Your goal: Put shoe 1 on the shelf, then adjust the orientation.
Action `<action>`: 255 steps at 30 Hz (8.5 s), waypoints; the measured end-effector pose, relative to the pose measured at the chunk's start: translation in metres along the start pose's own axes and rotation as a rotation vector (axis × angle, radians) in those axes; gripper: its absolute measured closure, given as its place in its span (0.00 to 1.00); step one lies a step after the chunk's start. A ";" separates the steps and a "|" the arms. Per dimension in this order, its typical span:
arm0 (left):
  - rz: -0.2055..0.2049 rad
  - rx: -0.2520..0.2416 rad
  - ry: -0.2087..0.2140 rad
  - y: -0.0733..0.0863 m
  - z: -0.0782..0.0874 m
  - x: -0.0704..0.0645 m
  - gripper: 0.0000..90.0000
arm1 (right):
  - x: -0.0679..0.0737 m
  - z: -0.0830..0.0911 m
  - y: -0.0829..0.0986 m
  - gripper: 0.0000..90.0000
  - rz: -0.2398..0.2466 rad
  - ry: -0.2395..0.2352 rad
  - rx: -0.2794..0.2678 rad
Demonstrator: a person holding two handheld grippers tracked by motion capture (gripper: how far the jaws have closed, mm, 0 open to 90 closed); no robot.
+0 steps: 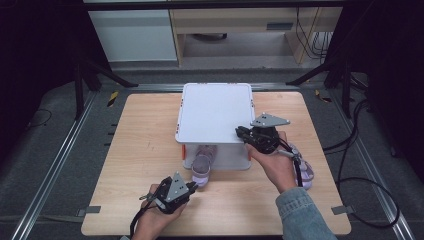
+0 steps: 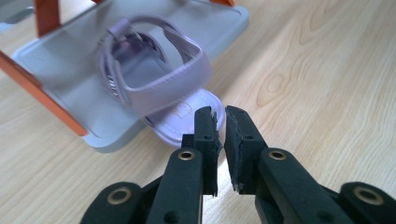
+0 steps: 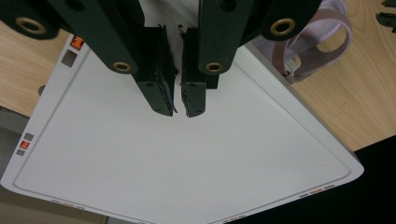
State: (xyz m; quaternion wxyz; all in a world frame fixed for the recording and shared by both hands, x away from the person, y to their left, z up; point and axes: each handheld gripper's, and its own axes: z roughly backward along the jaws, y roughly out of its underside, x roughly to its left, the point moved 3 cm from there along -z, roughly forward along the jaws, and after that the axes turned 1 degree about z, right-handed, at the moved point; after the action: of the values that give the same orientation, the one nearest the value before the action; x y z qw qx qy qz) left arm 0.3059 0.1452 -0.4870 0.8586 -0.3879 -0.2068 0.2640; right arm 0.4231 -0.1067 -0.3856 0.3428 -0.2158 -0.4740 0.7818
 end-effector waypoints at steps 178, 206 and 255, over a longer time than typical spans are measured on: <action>0.456 -0.023 -0.256 0.045 0.024 0.118 0.16 | 0.046 0.089 0.134 0.94 -0.006 -0.067 0.145; 0.450 -0.017 -0.253 0.045 0.022 0.117 0.17 | 0.101 0.063 0.124 0.74 0.118 -0.233 0.186; 0.443 -0.024 -0.244 0.044 0.021 0.118 0.17 | 0.048 0.039 0.126 0.92 -0.224 -0.099 0.011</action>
State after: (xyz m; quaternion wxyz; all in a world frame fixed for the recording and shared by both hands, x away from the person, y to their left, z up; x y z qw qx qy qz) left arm 0.3723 0.2538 -0.4901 0.7438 -0.3992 -0.2219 0.4880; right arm 0.3233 -0.1342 -0.4809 0.4054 -0.1209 -0.5070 0.7510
